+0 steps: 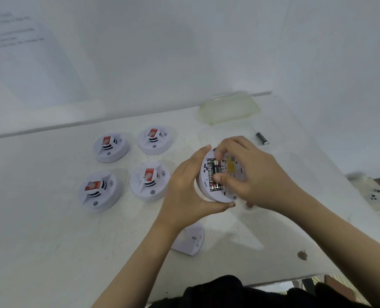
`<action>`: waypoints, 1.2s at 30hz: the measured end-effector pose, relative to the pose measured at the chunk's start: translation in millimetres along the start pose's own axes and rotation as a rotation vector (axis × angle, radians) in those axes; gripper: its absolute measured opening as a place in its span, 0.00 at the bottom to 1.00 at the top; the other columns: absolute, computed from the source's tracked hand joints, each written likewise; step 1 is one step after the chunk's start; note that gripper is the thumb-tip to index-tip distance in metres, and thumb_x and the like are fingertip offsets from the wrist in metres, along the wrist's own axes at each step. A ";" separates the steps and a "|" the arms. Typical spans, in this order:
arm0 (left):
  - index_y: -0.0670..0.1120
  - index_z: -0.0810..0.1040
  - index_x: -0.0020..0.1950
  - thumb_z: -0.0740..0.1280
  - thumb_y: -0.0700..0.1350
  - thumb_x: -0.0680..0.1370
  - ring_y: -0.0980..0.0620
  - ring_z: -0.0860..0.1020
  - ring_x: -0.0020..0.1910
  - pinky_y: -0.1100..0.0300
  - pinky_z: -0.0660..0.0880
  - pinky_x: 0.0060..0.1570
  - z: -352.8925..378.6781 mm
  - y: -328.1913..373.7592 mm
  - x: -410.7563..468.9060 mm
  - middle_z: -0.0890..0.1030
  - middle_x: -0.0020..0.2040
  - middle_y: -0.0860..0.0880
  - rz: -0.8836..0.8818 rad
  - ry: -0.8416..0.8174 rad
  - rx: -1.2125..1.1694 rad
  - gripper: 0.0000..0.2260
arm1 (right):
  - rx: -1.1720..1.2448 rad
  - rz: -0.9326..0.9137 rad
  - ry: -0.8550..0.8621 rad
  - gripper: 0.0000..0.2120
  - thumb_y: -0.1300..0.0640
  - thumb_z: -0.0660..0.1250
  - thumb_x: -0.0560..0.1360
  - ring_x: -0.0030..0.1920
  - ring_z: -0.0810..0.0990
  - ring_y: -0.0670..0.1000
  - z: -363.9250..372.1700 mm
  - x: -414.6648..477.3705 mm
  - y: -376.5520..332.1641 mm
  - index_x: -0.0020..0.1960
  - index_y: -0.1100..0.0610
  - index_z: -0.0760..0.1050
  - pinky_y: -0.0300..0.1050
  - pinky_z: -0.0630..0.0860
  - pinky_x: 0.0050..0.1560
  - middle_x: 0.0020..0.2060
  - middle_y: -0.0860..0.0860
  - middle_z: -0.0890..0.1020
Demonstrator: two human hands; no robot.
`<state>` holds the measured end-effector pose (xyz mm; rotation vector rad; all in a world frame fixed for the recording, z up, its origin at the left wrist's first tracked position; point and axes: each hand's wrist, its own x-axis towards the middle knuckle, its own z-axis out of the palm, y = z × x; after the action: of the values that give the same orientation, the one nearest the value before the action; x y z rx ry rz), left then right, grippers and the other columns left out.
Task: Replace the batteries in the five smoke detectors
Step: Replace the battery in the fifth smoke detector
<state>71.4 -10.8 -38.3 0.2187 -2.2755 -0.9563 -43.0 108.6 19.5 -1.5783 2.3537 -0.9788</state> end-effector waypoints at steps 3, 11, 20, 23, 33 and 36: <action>0.38 0.67 0.71 0.79 0.55 0.61 0.55 0.78 0.57 0.57 0.77 0.57 5.3 4.7 5.0 0.77 0.60 0.53 0.017 0.026 0.028 0.44 | 0.008 -0.040 -0.016 0.13 0.46 0.67 0.69 0.44 0.76 0.45 -6.8 4.6 8.1 0.50 0.49 0.71 0.37 0.71 0.41 0.50 0.41 0.72; 0.42 0.71 0.68 0.83 0.48 0.61 0.62 0.77 0.57 0.65 0.75 0.55 16.1 14.5 18.5 0.78 0.59 0.54 -0.072 0.057 0.044 0.40 | 0.063 -0.142 -0.019 0.10 0.49 0.65 0.68 0.47 0.72 0.42 -18.0 5.7 26.6 0.44 0.47 0.64 0.35 0.69 0.41 0.51 0.39 0.73; 0.41 0.70 0.67 0.83 0.42 0.62 0.50 0.78 0.59 0.56 0.76 0.58 33.1 19.8 35.5 0.78 0.60 0.48 -0.058 0.086 -0.062 0.38 | 0.215 -0.142 0.085 0.20 0.53 0.68 0.71 0.65 0.64 0.34 -27.4 2.7 44.8 0.61 0.42 0.73 0.25 0.60 0.61 0.69 0.42 0.69; 0.41 0.69 0.68 0.83 0.42 0.61 0.53 0.78 0.60 0.56 0.76 0.58 39.6 17.9 38.9 0.78 0.61 0.50 -0.056 0.085 -0.060 0.40 | 0.295 -0.155 0.228 0.13 0.56 0.68 0.71 0.63 0.71 0.40 -30.2 -0.3 51.5 0.53 0.43 0.76 0.31 0.65 0.61 0.59 0.40 0.76; 0.43 0.67 0.71 0.80 0.54 0.60 0.58 0.74 0.64 0.58 0.74 0.62 44.1 3.4 39.7 0.77 0.64 0.52 -0.123 0.148 0.014 0.44 | 0.309 0.048 0.224 0.07 0.59 0.72 0.70 0.41 0.77 0.41 -50.6 -28.6 100.9 0.45 0.50 0.78 0.26 0.69 0.44 0.39 0.39 0.81; 0.41 0.67 0.72 0.81 0.54 0.60 0.54 0.74 0.66 0.49 0.75 0.62 45.9 -1.2 40.4 0.76 0.66 0.49 -0.123 0.143 0.013 0.45 | 0.109 0.063 0.052 0.07 0.55 0.72 0.70 0.43 0.77 0.40 -47.4 -31.1 118.2 0.40 0.43 0.77 0.37 0.72 0.50 0.37 0.35 0.80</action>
<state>11.3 -0.6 -42.7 0.4241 -2.1579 -0.9564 -142.6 184.2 -20.0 -1.4473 2.3248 -1.1264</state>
